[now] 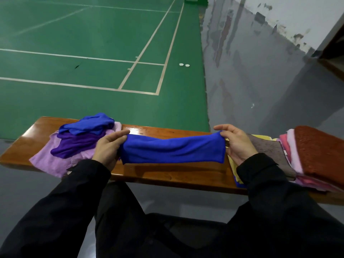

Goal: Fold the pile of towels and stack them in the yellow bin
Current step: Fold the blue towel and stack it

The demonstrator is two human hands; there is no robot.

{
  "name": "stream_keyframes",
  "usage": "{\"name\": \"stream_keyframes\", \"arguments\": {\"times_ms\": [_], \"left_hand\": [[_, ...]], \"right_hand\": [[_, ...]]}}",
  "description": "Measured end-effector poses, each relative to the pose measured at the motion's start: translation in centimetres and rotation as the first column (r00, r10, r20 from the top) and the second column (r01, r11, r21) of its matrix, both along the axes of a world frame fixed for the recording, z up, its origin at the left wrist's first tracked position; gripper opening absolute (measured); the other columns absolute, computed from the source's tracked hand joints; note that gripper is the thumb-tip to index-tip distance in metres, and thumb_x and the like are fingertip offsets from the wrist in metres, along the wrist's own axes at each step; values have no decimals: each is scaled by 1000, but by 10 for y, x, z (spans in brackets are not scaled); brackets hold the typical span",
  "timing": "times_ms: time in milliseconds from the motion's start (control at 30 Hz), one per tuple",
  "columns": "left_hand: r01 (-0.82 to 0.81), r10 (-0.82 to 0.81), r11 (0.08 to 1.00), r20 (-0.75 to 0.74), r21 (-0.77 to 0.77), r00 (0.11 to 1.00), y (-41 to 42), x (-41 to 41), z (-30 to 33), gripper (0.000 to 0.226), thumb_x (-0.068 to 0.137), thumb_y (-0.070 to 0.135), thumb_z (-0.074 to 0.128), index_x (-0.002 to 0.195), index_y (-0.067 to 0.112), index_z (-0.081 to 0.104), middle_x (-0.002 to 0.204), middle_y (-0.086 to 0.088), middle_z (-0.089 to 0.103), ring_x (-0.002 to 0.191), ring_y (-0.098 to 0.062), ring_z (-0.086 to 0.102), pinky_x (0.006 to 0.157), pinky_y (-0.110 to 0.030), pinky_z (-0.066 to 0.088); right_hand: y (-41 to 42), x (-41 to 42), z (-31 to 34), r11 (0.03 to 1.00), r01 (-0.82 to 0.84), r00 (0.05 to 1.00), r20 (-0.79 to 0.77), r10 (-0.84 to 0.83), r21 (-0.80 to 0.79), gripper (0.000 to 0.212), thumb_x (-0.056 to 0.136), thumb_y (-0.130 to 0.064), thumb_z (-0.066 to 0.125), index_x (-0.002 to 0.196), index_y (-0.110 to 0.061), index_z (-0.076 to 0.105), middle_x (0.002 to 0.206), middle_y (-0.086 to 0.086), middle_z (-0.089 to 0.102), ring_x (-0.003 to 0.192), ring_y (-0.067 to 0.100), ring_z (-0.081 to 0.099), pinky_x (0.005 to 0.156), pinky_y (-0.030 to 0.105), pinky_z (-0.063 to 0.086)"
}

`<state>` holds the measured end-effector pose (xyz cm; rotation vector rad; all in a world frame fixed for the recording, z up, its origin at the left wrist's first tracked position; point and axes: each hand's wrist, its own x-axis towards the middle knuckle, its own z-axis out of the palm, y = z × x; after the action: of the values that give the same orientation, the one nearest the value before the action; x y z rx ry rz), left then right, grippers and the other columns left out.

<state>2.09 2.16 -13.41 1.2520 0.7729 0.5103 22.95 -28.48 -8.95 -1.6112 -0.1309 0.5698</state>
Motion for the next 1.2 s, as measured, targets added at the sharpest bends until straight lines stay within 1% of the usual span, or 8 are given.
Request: {"name": "stream_keyframes", "arguments": {"times_ms": [167,300,433,533,633,800,1033,1200], "left_hand": [[46,-45,999,14,-14,999,-13,5,-1,41,90,-8,62,129,4,64,126,-15,66,93,-14,64,70,-10,53],[26,-35,997,139,67,990,-9,17,27,46,89,-8,61,131,10,66,129,-11,68,112,-21,65,98,-25,53],[22,-24,1000,181,12,983,-5,27,32,47,88,-7,61,130,13,66,124,-10,70,105,-22,68,96,-30,55],[94,-81,988,-112,121,990,-8,28,-17,56,81,-5,66,134,13,60,135,-11,63,110,-21,63,95,-27,54],[319,-158,902,-464,292,872,-12,18,-61,60,86,-2,69,143,8,52,144,-13,56,122,-23,58,104,-31,47],[440,13,717,-642,540,767,-24,7,-62,61,83,22,80,138,12,56,128,-13,66,112,-30,64,96,-34,47],[182,2,940,-540,288,842,-15,22,-54,68,86,10,77,146,2,45,139,-16,57,119,-29,59,103,-33,47],[140,-31,938,-324,318,946,-43,49,-24,48,87,-2,69,133,7,57,89,-4,65,73,-14,61,63,-21,51]], "right_hand": [[10,-1,-21,976,87,985,162,-55,-201,31,101,-2,46,94,-16,73,107,8,71,108,27,65,97,44,56],[23,4,-5,968,247,938,240,-249,41,33,99,-3,47,87,-23,70,101,5,70,101,23,64,91,42,55],[28,11,-10,936,350,900,263,-349,43,33,97,-3,48,82,-24,69,96,-3,69,98,16,62,93,34,52],[25,10,-53,917,342,932,202,-301,-208,28,99,-2,50,90,-21,70,110,2,70,110,23,61,98,34,49],[16,-1,-95,879,151,988,91,-123,-452,22,96,-9,65,118,-13,66,129,7,64,119,26,59,101,33,46],[5,-17,-113,721,187,940,336,67,-667,41,93,-9,68,132,-14,61,135,11,60,120,29,60,101,36,50],[6,-24,-115,751,224,929,369,29,-622,43,96,-29,66,136,-14,56,135,12,56,122,28,57,105,38,47],[-1,-55,-104,819,168,867,478,142,-549,71,99,-64,46,158,-28,30,170,4,9,156,22,12,123,36,14]]}}
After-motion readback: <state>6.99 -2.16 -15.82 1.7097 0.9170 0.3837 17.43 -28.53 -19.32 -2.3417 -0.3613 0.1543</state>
